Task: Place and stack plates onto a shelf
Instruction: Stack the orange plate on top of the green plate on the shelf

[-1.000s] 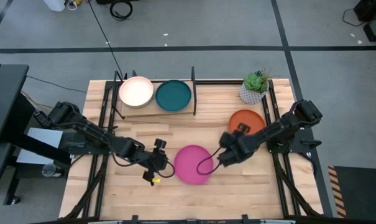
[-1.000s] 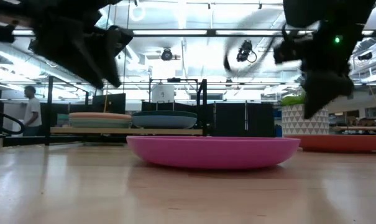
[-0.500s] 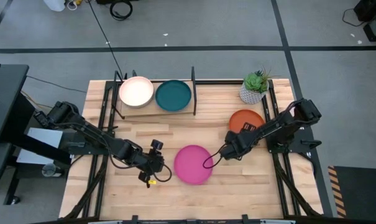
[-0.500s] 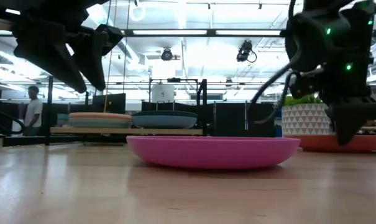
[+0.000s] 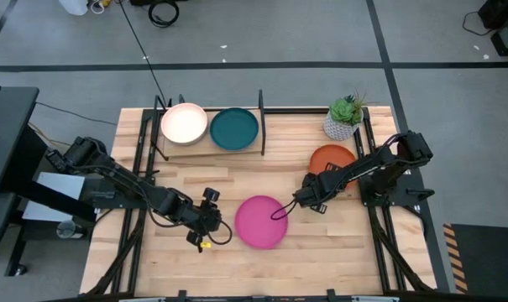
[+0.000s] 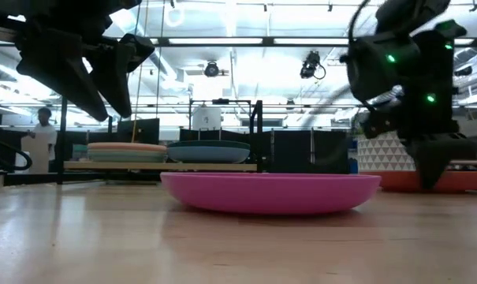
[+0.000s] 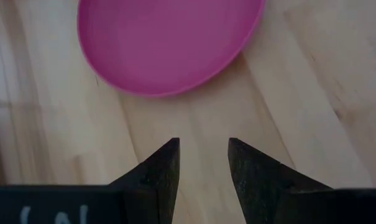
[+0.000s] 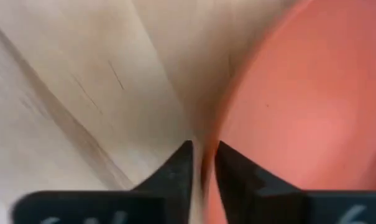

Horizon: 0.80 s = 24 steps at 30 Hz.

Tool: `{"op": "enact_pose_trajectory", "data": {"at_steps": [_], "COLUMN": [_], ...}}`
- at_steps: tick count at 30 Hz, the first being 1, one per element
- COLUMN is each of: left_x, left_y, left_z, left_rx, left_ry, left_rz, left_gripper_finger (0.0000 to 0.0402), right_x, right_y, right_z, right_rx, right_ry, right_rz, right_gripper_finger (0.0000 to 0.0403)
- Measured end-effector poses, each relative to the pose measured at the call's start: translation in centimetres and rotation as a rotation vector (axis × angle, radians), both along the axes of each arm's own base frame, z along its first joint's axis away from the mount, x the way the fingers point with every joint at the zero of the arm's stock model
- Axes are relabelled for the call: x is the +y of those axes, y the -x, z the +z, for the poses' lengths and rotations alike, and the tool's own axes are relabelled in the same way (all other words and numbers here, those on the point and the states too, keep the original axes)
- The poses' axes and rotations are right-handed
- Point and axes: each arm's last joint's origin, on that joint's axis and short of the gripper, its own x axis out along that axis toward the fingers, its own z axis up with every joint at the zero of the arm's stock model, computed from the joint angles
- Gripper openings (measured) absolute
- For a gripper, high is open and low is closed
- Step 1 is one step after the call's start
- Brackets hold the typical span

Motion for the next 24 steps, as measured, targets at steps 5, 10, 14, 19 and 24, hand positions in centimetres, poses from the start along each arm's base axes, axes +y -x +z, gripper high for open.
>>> {"op": "enact_pose_trajectory", "data": {"at_steps": [5, 10, 14, 19, 24], "left_x": [0.1, 0.3, 0.1, 0.1, 1.1], "left_y": [0.1, 0.6, 1.3, 3.1, 4.9], "left_z": [-0.1, 0.3, 2.2, 5.3, 8.4], "left_rx": [0.013, 0.073, 0.031, -0.093, -0.267], "left_ry": [0.005, -0.001, 0.041, 0.093, 0.142], "left_rz": [0.018, 0.061, 0.061, -0.008, -0.031], "left_gripper_finger": [0.0144, 0.0144, 0.0144, 0.0144, 0.0144], "right_x": [0.8, 2.3, 3.8, 5.8, 6.0], "right_y": [-1.4, -3.9, -6.0, -8.7, -11.5], "right_z": [1.8, 4.9, 8.2, 12.0, 14.8], "right_rx": [-0.019, -0.13, -0.248, -0.454, -0.698], "right_ry": [-0.024, -0.037, -0.072, -0.15, -0.109], "right_rz": [0.049, 0.163, 0.27, 0.501, 0.737], "right_gripper_finger": [0.0015, 0.0026, 0.003, 0.0019, 0.0022]}}
